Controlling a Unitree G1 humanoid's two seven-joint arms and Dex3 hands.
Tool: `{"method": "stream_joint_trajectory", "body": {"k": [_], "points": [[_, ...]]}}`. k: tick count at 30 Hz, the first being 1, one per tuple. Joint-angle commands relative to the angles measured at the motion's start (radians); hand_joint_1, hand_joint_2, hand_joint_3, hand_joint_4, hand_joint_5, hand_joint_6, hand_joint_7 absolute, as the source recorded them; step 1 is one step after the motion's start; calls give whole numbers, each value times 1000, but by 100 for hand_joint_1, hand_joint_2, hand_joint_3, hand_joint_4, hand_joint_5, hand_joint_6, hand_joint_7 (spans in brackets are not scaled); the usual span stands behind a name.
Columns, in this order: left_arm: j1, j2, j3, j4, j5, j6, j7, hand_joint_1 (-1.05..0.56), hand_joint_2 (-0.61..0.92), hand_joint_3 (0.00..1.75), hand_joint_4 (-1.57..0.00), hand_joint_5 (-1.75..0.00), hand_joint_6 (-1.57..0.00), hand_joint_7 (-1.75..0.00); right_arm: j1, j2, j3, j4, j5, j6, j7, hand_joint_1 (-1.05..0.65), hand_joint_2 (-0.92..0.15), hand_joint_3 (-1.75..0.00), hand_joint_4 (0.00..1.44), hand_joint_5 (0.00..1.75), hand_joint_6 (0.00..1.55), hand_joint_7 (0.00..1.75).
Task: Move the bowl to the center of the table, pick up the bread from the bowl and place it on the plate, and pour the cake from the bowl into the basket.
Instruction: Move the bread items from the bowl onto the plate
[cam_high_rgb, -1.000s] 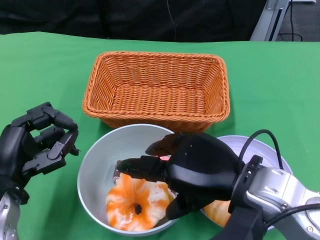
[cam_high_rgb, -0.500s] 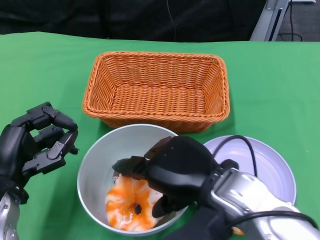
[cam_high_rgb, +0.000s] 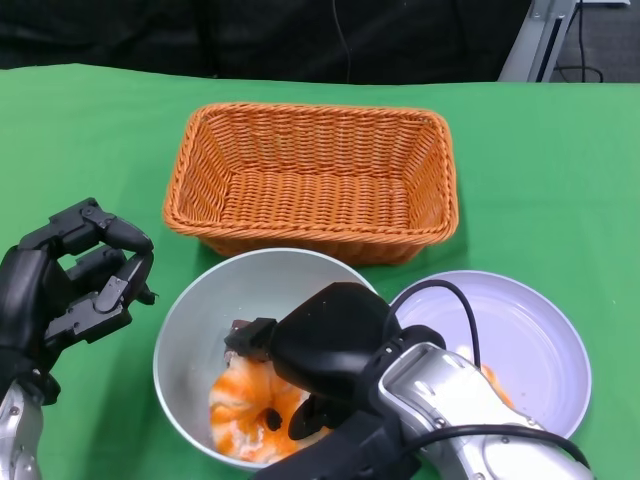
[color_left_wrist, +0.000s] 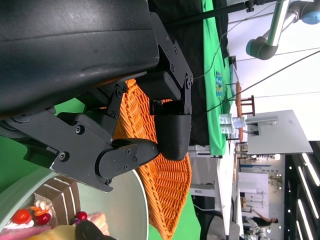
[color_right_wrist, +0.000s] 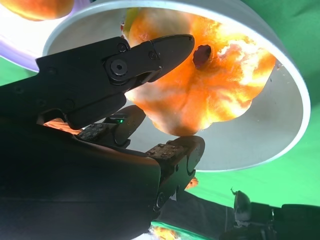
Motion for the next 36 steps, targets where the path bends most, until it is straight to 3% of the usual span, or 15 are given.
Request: {"method": "stream_joint_trajectory", "body": {"k": [1,14,15,16,18,20,24,27,31,36], "points": [[-4,8,10,-4,3,-6,22,-15,65,83,-75,-159,-78,-125,-30,9,29,28,-41,25,2,-80,-92,-9,72,3,29,0],[-2,-15,8,-17,6,-2,70,-14,65,80,-80,-151,-82,-119,-74,18,90,211,-46,27,-42,-74,-92,-19,84,11,53,7],[-3,-16,7,-19,5,1,72,-13,65,81,-80,-151,-82,-117,-81,19,98,230,-51,27,-52,-69,-92,-19,84,22,54,5],[-3,-17,7,-18,4,1,72,-13,64,81,-80,-152,-83,-117,-88,18,107,249,-56,24,-67,-63,-92,-19,69,63,56,2],[-3,-19,6,-17,3,-3,70,-13,64,82,-80,-152,-83,-116,-100,17,117,280,-46,12,-94,-51,-91,-15,59,100,56,0],[-3,-21,6,-17,3,-6,68,-13,64,82,-80,-152,-84,-115,-109,16,117,304,-26,-4,-113,-39,-89,-7,61,112,55,0],[-1,-21,5,-14,12,-18,70,-14,63,83,-80,-153,-84,-115,-106,23,97,342,23,-22,-182,-28,-83,-1,80,138,64,3],[1,-19,4,-15,18,-22,71,-15,62,83,-80,-153,-84,-115,-108,25,87,368,54,-35,-230,-27,-83,0,81,144,70,4],[3,-17,2,-14,26,-26,74,-15,62,83,-80,-152,-84,-114,-114,22,56,411,118,-78,-320,-31,-88,-2,76,143,96,9],[0,-13,4,0,29,-40,64,-14,63,84,-80,-151,-83,-115,-110,7,24,385,154,-96,-400,-37,-92,-3,72,132,98,4]]}}
